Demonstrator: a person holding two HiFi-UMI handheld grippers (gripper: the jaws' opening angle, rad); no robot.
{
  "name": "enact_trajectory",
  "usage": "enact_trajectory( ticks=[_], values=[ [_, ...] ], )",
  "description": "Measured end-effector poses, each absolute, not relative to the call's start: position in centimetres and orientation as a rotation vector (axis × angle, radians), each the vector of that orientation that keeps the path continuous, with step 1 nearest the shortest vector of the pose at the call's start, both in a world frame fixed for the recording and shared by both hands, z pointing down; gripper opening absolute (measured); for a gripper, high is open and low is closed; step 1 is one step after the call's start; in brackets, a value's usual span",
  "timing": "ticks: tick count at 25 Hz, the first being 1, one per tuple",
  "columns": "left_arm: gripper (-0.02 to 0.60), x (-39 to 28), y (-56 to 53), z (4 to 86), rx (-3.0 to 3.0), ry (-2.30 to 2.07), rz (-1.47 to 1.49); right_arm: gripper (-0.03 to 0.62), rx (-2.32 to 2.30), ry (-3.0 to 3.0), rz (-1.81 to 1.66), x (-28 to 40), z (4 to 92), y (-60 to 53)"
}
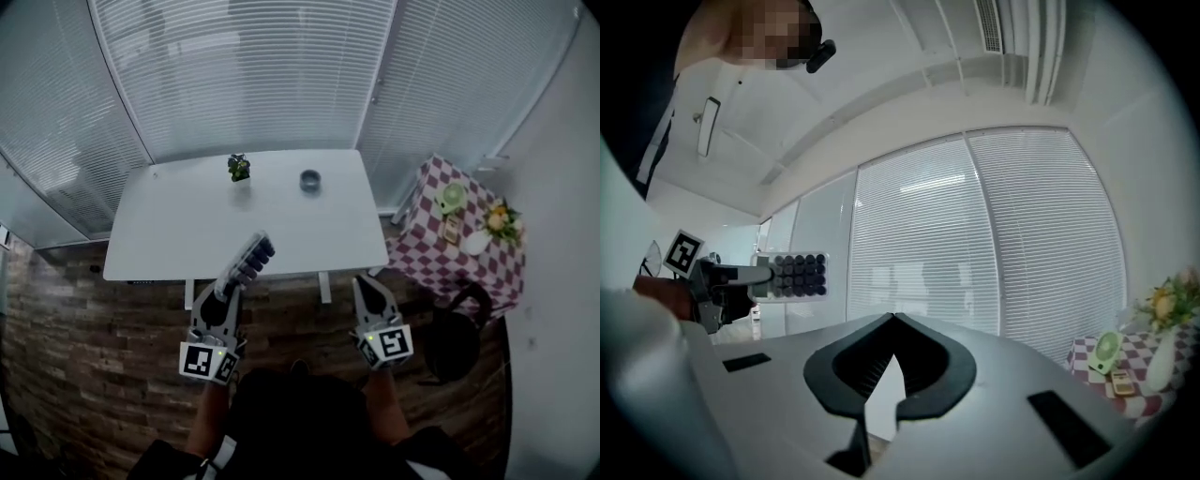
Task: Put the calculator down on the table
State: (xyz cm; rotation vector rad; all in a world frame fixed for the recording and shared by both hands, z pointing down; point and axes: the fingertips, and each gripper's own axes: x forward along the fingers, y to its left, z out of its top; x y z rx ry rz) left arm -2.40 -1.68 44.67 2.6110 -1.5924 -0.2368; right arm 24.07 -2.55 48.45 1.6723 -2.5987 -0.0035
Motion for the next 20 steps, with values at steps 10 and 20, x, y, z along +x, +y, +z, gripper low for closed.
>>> enact_trajectory(
  ticks=[10,20],
  values=[
    [0.1,-2.3,-4.7,45.1,2.589,-1.635,-0.193,0.006,1.656,-2.626,0.084,24.0,49.8,-6.2],
    [0.1,-3.9,-12.3,45.1,2.594,-1.617,-0.228,0.006,1.665,-2.623,0.097,20.7,49.5,-12.0]
  ],
)
